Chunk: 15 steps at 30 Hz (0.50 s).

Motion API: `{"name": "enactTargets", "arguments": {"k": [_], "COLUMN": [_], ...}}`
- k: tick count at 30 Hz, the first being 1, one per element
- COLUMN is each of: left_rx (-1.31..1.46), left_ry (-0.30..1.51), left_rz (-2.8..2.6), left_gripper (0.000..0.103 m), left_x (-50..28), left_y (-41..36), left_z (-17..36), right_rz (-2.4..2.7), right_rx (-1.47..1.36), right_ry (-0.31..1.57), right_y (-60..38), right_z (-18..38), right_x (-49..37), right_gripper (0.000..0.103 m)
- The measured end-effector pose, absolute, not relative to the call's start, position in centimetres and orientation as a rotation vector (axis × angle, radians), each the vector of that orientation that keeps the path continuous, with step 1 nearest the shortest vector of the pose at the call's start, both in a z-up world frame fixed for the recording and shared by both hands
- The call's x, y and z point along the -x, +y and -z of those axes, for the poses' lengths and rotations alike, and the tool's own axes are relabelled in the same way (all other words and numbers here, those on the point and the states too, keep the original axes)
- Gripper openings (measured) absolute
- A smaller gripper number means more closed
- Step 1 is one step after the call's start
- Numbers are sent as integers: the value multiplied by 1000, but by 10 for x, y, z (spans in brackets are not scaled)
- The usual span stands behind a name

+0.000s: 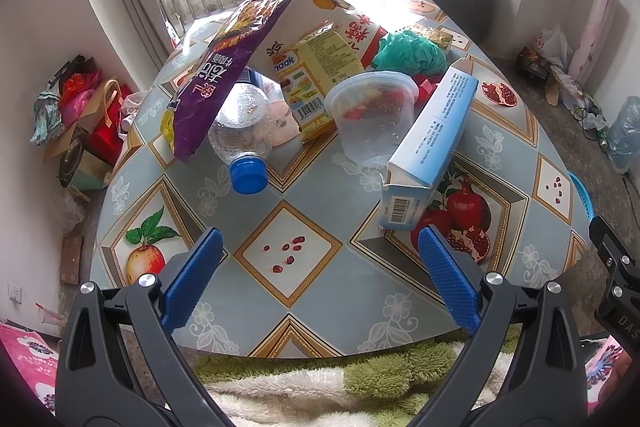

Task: Collect trash

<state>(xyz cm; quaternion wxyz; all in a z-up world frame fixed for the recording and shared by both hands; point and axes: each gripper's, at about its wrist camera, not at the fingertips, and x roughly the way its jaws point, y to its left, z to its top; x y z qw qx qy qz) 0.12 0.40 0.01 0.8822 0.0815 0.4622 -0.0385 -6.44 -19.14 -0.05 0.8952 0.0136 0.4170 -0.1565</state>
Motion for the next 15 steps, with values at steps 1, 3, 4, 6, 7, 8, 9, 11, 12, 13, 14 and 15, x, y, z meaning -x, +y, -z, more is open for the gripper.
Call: {"name": "enactTargets", "arguments": {"k": [1, 3, 4, 6, 7, 8, 9, 11, 12, 13, 14, 15], "left_rx": [-170, -170, -171, -170, -170, -170, -170, -171, -171, -171, -172, -171], "left_ry": [963, 963, 963, 964, 963, 963, 963, 963, 963, 964, 964, 964], "left_rz": [80, 80, 80, 80, 80, 79, 79, 79, 79, 79, 79, 79], "left_gripper": [94, 94, 94, 94, 94, 94, 94, 94, 94, 94, 94, 94], "left_x": [-1, -1, -2, -1, -2, -1, -1, -1, -2, -2, -2, -2], "left_y": [4, 4, 4, 4, 5, 4, 4, 4, 5, 5, 5, 5], "left_z": [0, 0, 0, 0, 0, 0, 0, 0, 0, 1, 0, 0], "right_rz": [324, 325, 325, 325, 325, 325, 325, 325, 325, 325, 325, 325], "right_rx": [-28, -29, -29, -29, -28, -28, -28, -28, -28, -28, -28, -28], "right_ry": [865, 864, 864, 864, 864, 864, 864, 864, 864, 863, 864, 864], "right_y": [-191, -192, -191, -191, -191, -191, -191, -191, -191, -191, -191, -191], "right_z": [0, 0, 1, 1, 1, 1, 1, 1, 1, 1, 1, 1], "right_x": [64, 65, 64, 64, 64, 64, 64, 65, 65, 65, 65, 65], "right_gripper": [97, 97, 97, 97, 97, 97, 97, 97, 97, 97, 97, 97]}}
